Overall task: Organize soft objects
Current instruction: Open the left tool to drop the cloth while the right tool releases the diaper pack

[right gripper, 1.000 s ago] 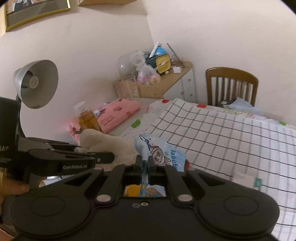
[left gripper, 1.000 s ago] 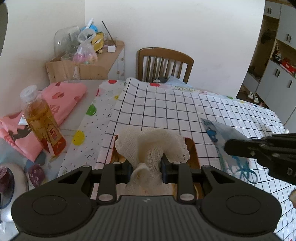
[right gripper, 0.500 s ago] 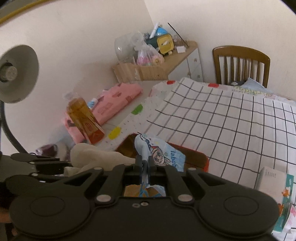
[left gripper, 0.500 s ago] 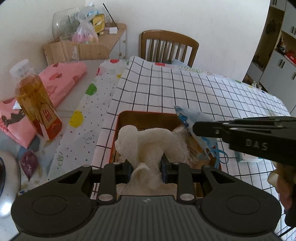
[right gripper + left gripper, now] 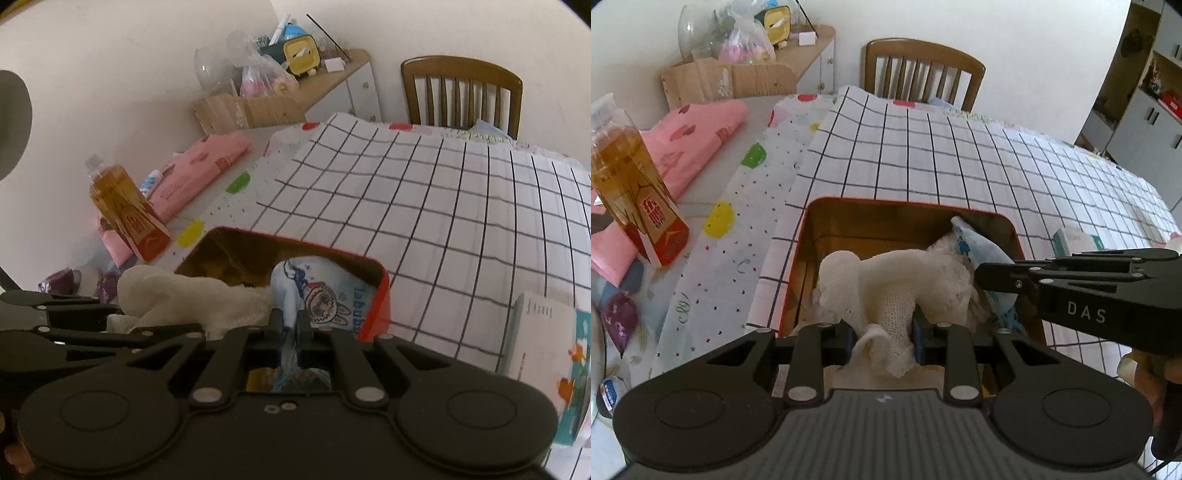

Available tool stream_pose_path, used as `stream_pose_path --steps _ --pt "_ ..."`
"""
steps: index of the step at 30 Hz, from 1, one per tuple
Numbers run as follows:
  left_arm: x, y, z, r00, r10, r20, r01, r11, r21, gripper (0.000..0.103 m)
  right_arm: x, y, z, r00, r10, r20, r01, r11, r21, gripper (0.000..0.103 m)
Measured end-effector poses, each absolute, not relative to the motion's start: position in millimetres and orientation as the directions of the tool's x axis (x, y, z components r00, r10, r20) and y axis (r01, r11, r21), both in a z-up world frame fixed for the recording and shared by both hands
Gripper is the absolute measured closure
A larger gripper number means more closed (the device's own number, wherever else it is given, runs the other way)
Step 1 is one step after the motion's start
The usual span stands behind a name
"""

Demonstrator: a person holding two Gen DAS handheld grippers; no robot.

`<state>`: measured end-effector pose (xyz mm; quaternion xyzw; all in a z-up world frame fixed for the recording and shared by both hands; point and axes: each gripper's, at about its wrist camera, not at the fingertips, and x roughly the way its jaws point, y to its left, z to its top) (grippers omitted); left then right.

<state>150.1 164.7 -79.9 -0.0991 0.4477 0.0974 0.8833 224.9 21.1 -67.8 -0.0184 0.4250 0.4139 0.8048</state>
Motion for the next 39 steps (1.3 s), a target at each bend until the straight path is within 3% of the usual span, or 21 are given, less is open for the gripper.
stream_pose_path --steps 7,9,10,11,19,22,27,39 --pt "150.4 168.3 -83.6 0.571 0.080 -0.817 -0.274 0.957 -0.098 0.072 216.6 25.1 -69.5 0.313 0.630 -0.711 -0.698 0.660 0.277 0.084" --pt "149.1 169.5 -82.8 0.575 0.075 -0.815 -0.282 0.953 -0.111 0.062 213.7 26.0 -67.2 0.313 0.626 -0.715 -0.712 0.652 0.259 0.078" --pt "148.3 170.1 -82.3 0.578 0.077 -0.812 -0.287 0.951 -0.114 0.048 212.4 25.9 -66.3 0.310 0.627 -0.715 -0.718 0.647 0.256 0.076" --pt "146.6 171.0 -81.5 0.585 0.081 -0.807 -0.293 0.949 -0.117 0.044 212.0 25.8 -65.7 0.306 0.628 -0.716 -0.721 0.644 0.257 0.073" --pt "137.0 168.8 -75.4 0.611 0.079 -0.788 -0.279 0.953 -0.121 0.030 206.7 13.0 -58.0 0.296 0.641 -0.709 -0.711 0.643 0.284 0.065" --pt "131.3 167.5 -70.8 0.621 0.079 -0.780 -0.273 0.954 -0.120 0.030 202.8 8.4 -51.5 0.293 0.649 -0.702 -0.715 0.636 0.290 0.064" --pt "118.7 165.1 -59.1 0.646 0.098 -0.757 -0.272 0.956 -0.109 0.030 194.3 -2.9 -38.1 0.314 0.664 -0.678 -0.719 0.633 0.287 0.052" --pt "85.3 145.2 -20.3 0.729 0.117 -0.675 -0.238 0.967 -0.090 0.028 162.8 -37.7 1.3 0.380 0.702 -0.602 -0.742 0.620 0.255 0.047"
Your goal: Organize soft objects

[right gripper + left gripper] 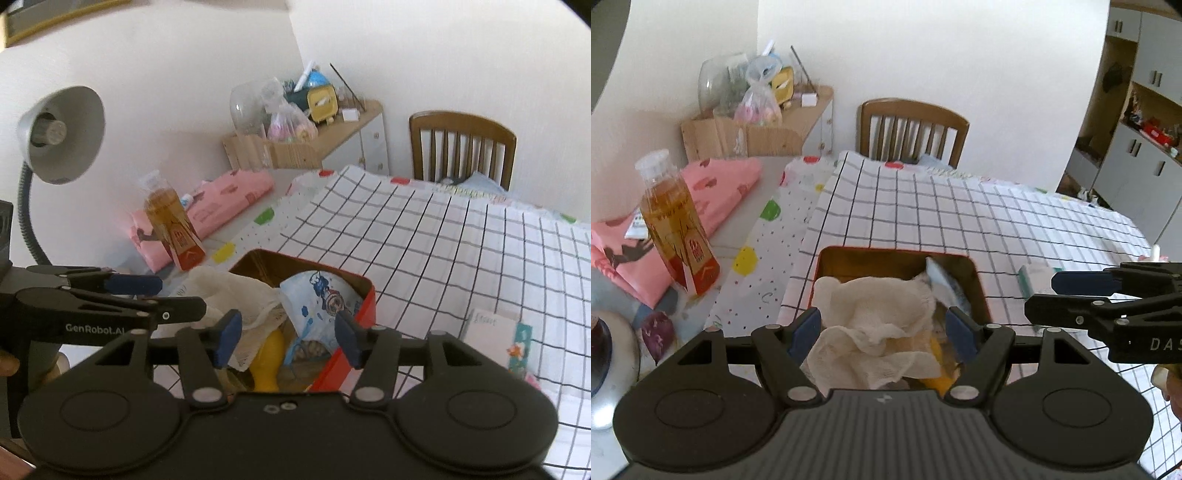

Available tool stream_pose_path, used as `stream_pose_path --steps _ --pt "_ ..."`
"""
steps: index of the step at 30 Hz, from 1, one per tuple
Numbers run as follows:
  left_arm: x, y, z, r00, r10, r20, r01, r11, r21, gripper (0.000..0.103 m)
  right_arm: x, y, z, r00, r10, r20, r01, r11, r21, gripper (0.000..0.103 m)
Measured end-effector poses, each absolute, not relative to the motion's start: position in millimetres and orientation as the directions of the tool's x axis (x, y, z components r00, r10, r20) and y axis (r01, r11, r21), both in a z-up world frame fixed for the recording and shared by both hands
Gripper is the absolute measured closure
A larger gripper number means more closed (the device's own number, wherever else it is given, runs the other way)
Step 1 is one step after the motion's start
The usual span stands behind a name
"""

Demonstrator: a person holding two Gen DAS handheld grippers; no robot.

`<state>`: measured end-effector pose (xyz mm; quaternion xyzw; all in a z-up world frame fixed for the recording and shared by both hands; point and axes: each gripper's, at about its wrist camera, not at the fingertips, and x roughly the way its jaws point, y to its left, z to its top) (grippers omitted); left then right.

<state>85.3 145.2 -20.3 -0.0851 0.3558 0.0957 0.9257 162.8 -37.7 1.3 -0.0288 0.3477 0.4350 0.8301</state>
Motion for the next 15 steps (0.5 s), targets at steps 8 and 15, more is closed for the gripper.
stream_pose_path --steps 8,15 --pt "65.7 122.3 0.4 0.778 0.116 -0.617 -0.192 0.980 -0.058 0.021 131.1 -61.1 26.4 0.436 0.725 -0.533 -0.773 0.605 0.191 0.038" --pt "51.6 108.0 9.2 0.806 0.089 -0.585 -0.157 0.985 -0.066 0.015 117.5 -79.0 36.3 0.466 0.731 -0.498 -0.761 0.618 0.196 0.029"
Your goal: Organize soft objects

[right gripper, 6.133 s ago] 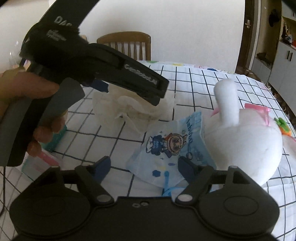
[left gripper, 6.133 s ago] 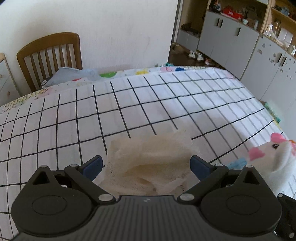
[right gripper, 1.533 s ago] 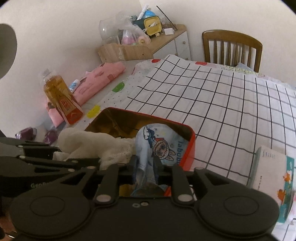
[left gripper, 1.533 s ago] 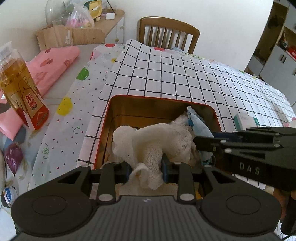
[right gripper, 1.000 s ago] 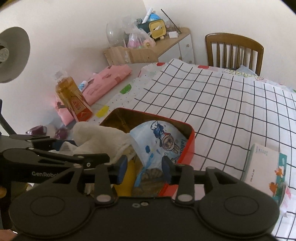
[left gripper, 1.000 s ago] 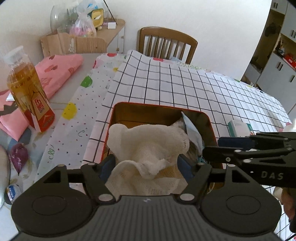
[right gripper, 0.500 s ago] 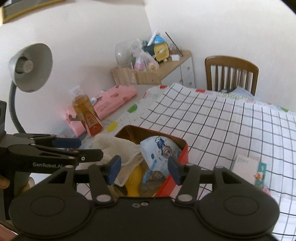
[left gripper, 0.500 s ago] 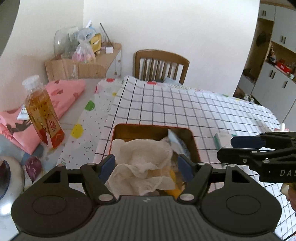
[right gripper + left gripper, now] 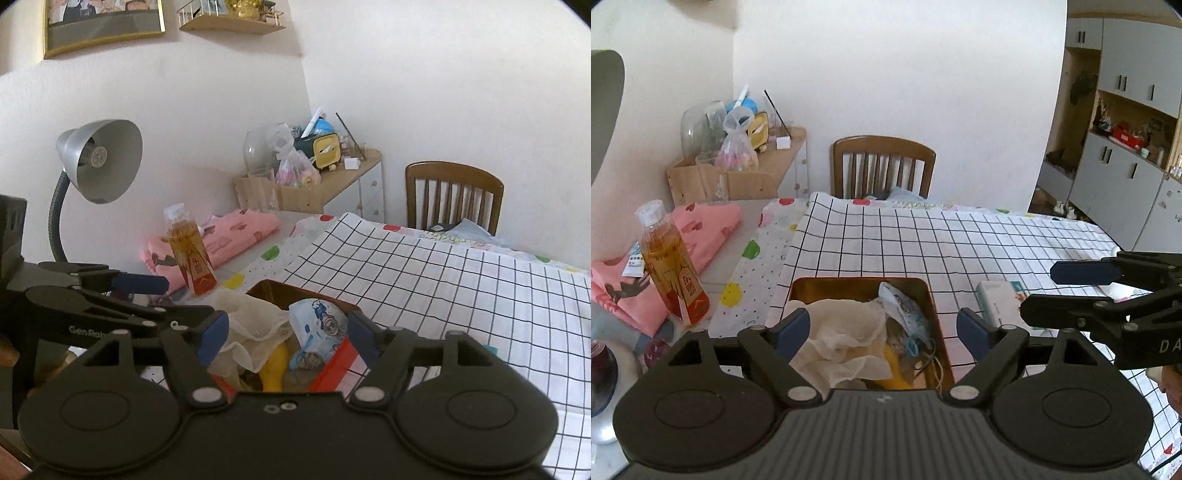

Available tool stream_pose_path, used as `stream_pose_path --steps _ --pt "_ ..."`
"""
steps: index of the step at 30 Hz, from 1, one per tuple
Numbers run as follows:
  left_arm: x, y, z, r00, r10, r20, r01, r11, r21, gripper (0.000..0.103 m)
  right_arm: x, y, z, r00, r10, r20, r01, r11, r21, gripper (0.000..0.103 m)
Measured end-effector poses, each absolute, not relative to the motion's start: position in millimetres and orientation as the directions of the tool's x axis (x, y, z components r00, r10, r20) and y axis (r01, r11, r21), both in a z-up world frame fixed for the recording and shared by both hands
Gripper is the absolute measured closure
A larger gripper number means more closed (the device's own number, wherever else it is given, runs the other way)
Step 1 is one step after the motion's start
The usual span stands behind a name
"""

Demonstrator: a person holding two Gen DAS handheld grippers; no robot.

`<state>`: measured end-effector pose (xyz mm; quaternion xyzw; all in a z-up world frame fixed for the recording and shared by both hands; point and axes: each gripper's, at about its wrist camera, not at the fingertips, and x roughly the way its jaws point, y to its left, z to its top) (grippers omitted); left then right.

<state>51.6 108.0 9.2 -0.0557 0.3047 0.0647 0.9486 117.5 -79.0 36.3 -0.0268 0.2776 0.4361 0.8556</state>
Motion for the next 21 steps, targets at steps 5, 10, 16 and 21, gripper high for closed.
stream_pose_path --steps 5,10,16,21 --pt "43.7 100.9 12.1 0.816 0.083 -0.572 -0.145 0.987 -0.063 0.007 109.0 -91.0 38.7 0.487 0.729 -0.481 -0.757 0.627 0.184 0.023" --pt "35.7 94.0 14.2 0.838 0.062 -0.541 -0.126 0.989 -0.081 0.004 100.7 -99.5 43.2 0.500 0.735 -0.458 -0.757 0.627 0.181 0.017" --pt "28.9 82.1 13.2 0.832 0.146 -0.535 -0.180 0.984 -0.011 0.000 92.5 -111.1 45.8 0.512 0.743 -0.431 -0.744 0.634 0.210 0.003" --pt "19.0 80.9 13.8 0.833 0.126 -0.539 -0.180 0.982 -0.050 0.000 80.7 -117.5 45.2 0.525 0.743 -0.415 -0.741 0.639 0.207 0.000"
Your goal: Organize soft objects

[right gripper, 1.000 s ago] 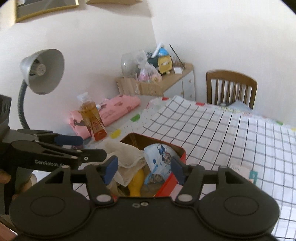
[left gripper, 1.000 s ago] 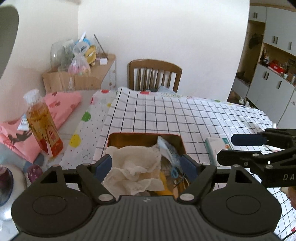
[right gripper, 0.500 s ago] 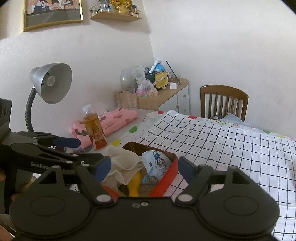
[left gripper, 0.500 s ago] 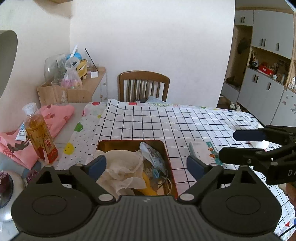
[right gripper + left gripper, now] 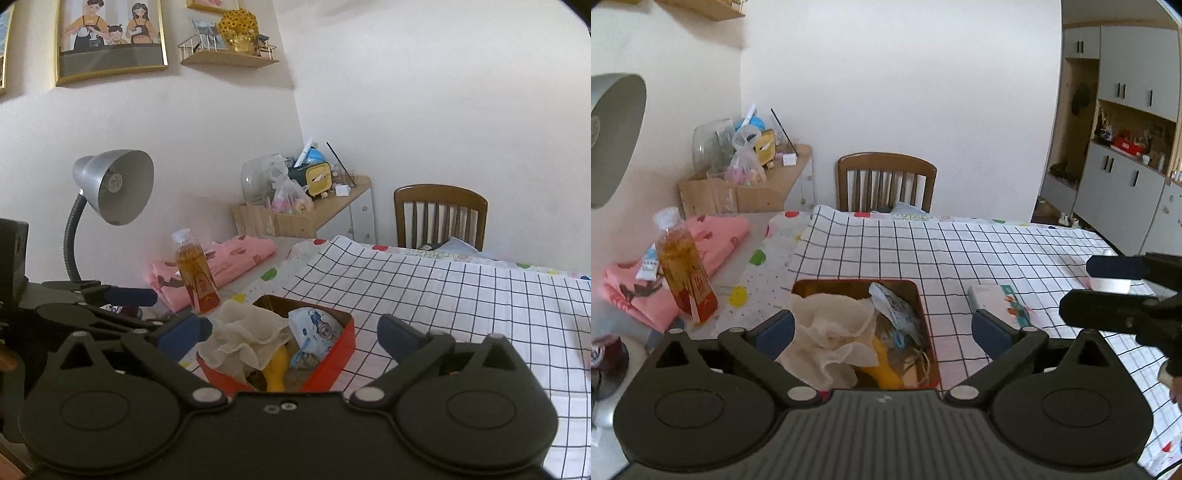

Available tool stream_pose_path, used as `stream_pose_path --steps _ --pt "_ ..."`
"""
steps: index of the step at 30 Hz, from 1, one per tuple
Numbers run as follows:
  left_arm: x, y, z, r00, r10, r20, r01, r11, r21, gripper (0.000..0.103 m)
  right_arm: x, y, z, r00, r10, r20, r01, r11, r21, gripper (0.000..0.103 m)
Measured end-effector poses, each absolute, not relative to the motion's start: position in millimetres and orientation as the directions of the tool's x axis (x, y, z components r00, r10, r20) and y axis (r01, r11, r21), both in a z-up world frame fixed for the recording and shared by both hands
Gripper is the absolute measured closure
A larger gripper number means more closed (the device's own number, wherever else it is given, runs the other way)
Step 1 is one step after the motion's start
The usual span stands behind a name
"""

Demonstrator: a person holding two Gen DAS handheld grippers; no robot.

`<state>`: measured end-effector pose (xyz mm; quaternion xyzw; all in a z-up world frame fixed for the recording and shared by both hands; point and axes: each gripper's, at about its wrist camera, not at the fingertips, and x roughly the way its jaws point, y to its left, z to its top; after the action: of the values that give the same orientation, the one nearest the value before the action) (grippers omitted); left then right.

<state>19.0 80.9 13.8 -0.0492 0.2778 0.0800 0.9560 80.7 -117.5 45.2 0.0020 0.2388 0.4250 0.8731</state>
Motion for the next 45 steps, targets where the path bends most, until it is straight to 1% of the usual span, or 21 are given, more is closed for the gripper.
stream_pose_path --steps 9,15,26,45 --pt "-1.3 80.9 15.9 0.838 0.112 -0.533 -0.194 0.976 -0.100 0.000 70.3 -123.4 43.6 0.513 0.745 -0.426 -0.742 0.634 0.216 0.000" --pt "-9.8 73.5 19.7 0.839 0.136 -0.527 -0.202 0.977 -0.070 0.000 66.4 -125.6 44.5 0.517 0.745 -0.422 -0.740 0.637 0.218 0.000" --pt "-20.4 72.7 23.9 0.851 0.117 -0.512 -0.196 0.975 -0.101 0.000 54.7 -128.4 44.9 0.547 0.722 -0.423 -0.719 0.664 0.205 0.000" --pt "-24.4 68.6 26.4 0.861 0.109 -0.496 -0.183 0.978 -0.102 0.000 50.5 -129.8 47.3 0.592 0.689 -0.417 -0.683 0.704 0.193 0.000"
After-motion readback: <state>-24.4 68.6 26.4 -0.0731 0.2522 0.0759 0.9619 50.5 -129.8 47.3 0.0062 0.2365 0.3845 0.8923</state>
